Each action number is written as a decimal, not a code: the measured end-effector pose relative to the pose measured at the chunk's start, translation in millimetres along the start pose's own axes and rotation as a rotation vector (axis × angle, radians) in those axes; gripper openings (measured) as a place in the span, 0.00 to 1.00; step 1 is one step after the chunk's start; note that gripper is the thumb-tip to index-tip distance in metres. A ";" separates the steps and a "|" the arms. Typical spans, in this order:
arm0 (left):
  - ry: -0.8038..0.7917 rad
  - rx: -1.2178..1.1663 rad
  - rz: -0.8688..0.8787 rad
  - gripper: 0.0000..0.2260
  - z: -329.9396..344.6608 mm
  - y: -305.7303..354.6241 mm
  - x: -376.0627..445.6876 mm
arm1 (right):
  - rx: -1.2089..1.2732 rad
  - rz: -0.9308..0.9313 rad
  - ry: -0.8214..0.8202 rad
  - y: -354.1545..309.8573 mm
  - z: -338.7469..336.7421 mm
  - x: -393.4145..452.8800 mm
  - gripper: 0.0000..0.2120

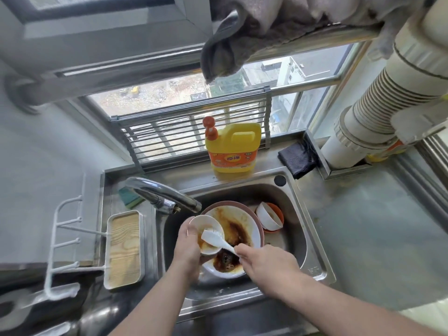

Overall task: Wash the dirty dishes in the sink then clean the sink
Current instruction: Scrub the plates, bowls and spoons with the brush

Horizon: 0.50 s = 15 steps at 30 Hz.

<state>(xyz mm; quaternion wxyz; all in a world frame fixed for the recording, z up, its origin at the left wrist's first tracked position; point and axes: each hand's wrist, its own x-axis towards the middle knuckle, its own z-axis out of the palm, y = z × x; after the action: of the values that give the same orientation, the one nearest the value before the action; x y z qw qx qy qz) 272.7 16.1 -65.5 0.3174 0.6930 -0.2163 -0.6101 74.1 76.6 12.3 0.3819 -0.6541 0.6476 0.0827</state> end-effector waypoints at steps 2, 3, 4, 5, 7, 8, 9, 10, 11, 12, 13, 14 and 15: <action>0.056 0.104 0.045 0.11 5.3 -2.4 3.1 | 0.309 0.060 -0.115 -19.7 7.5 -2.2 0.08; 0.068 0.098 0.032 0.11 10.5 -6.7 2.4 | 0.451 0.047 -0.130 -28.1 10.9 2.4 0.07; 0.052 0.055 0.003 0.10 15.3 -10.7 -0.4 | 0.444 0.034 -0.075 -30.7 11.6 7.7 0.07; 0.017 0.019 -0.028 0.11 17.0 -12.1 -2.9 | 0.438 0.023 -0.024 -27.4 10.1 10.4 0.07; -0.053 0.041 -0.010 0.11 15.4 -2.3 -2.7 | 0.316 0.058 0.029 -7.8 7.4 7.9 0.09; -0.071 0.088 0.020 0.11 12.3 4.7 -0.1 | 0.182 0.087 0.044 3.1 11.4 6.0 0.10; -0.074 0.141 0.050 0.11 9.7 10.7 2.7 | 0.115 0.092 0.025 8.4 16.1 2.1 0.10; -0.070 0.172 0.062 0.11 8.8 15.2 4.4 | 0.173 0.097 -0.015 8.7 19.7 -1.1 0.10; -0.068 0.180 0.054 0.12 9.9 15.7 4.8 | 0.315 0.103 -0.069 0.5 18.3 -3.4 0.09; -0.070 0.152 0.025 0.12 12.2 13.3 2.6 | 0.443 0.078 -0.108 -8.5 16.4 -1.7 0.09; -0.079 0.086 -0.023 0.12 15.0 10.2 -1.0 | 0.514 0.055 -0.085 -12.1 17.6 4.1 0.07; -0.097 0.027 -0.064 0.12 17.2 7.8 -4.4 | 0.525 0.037 -0.030 -11.3 14.6 8.4 0.07; -0.113 0.003 -0.082 0.12 18.3 7.1 -6.5 | 0.484 0.048 0.012 -5.2 8.4 10.1 0.08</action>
<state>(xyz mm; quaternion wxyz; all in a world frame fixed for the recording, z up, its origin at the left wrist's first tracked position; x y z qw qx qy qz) 254.3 12.3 -56.8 0.2785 0.6661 -0.2064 -0.6605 83.5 73.1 2.4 0.5214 -0.5287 0.6661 -0.0699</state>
